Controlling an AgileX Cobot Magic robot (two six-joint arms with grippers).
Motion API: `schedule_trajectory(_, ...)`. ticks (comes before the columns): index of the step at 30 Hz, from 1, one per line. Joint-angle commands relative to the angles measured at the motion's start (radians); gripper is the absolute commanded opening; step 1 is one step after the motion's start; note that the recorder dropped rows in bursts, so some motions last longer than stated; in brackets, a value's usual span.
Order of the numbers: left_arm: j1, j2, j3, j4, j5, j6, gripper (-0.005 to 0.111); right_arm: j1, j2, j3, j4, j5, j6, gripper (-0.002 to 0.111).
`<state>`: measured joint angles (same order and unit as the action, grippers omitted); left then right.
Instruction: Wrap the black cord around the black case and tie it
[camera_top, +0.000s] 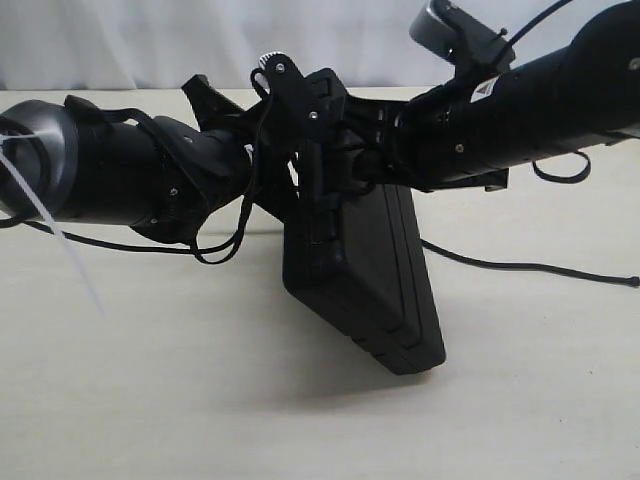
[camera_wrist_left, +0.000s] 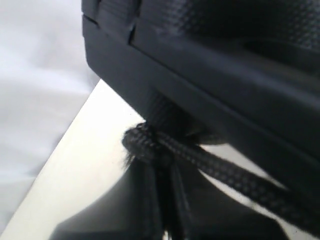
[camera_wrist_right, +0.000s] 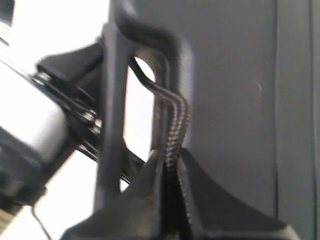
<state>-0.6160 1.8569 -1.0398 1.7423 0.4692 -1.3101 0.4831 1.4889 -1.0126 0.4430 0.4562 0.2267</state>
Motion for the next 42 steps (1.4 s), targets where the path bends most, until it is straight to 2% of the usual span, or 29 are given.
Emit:
schedule_trajectory(1, -0.007, -0.006, -0.008, -0.006, -0.006, 0.089, 0.005, -0.006, -0.049, -0.007, -0.010, -0.062, -0.006, 0.004)
schedule_trajectory(3, -0.007, -0.013, -0.008, -0.033, 0.014, 0.131, 0.013, -0.006, -0.052, -0.007, -0.010, -0.063, -0.006, 0.004)
schedule_trajectory(4, -0.011, -0.015, -0.008, -0.056, 0.107, 0.192, 0.026, -0.006, -0.051, -0.007, -0.010, -0.070, -0.006, 0.004)
schedule_trajectory(8, -0.018, -0.015, -0.008, -0.072, 0.420, 0.244, 0.048, -0.006, -0.051, -0.007, -0.010, -0.134, -0.006, 0.004)
schedule_trajectory(9, -0.020, -0.015, -0.010, -0.072, 0.588, 0.268, 0.056, -0.006, -0.051, -0.007, -0.010, -0.174, -0.006, 0.004)
schedule_trajectory(10, -0.020, -0.020, -0.010, -0.070, 0.651, 0.271, 0.058, -0.006, -0.051, -0.007, -0.010, -0.199, -0.006, 0.004)
schedule_trajectory(11, -0.020, -0.023, -0.010, -0.082, 0.637, 0.282, 0.058, -0.006, -0.051, -0.007, -0.010, -0.208, -0.006, 0.004)
schedule_trajectory(13, -0.023, -0.046, -0.010, -0.135, 0.493, 0.311, 0.058, -0.006, -0.051, -0.007, -0.010, -0.212, -0.006, 0.004)
schedule_trajectory(14, -0.023, -0.069, -0.010, -0.183, 0.334, 0.311, 0.058, -0.008, -0.051, -0.009, -0.029, -0.212, -0.010, 0.004)
schedule_trajectory(15, -0.023, -0.078, -0.010, -0.207, 0.262, 0.311, 0.058, -0.008, -0.051, -0.009, -0.045, -0.217, -0.010, 0.004)
schedule_trajectory(16, -0.008, -0.092, -0.010, -0.252, 0.101, 0.311, 0.058, -0.008, -0.051, -0.010, -0.059, -0.220, -0.010, 0.004)
schedule_trajectory(19, 0.025, -0.089, -0.001, -0.291, -0.085, 0.311, 0.058, -0.008, -0.051, -0.010, -0.076, -0.223, -0.010, 0.004)
schedule_trajectory(24, 0.140, -0.088, 0.039, -0.302, -0.341, 0.285, 0.058, -0.008, -0.051, -0.010, -0.123, -0.223, -0.010, 0.004)
schedule_trajectory(25, 0.184, -0.088, 0.039, -0.327, -0.450, 0.282, 0.058, -0.008, -0.051, -0.010, -0.123, -0.223, -0.010, 0.004)
schedule_trajectory(29, 0.274, -0.089, 0.056, -0.312, -0.777, 0.287, 0.057, -0.008, -0.051, -0.010, -0.154, -0.223, -0.010, 0.004)
schedule_trajectory(34, 0.320, -0.088, 0.063, -0.306, -0.825, 0.289, 0.053, -0.008, -0.051, -0.010, -0.171, -0.227, -0.010, 0.004)
schedule_trajectory(39, 0.322, -0.050, 0.063, -0.298, -0.957, 0.297, 0.052, -0.008, -0.051, -0.010, -0.171, -0.227, -0.010, 0.004)
schedule_trajectory(42, 0.322, -0.018, 0.061, -0.298, -0.946, 0.297, 0.052, -0.008, -0.051, -0.010, -0.171, -0.227, -0.010, 0.004)
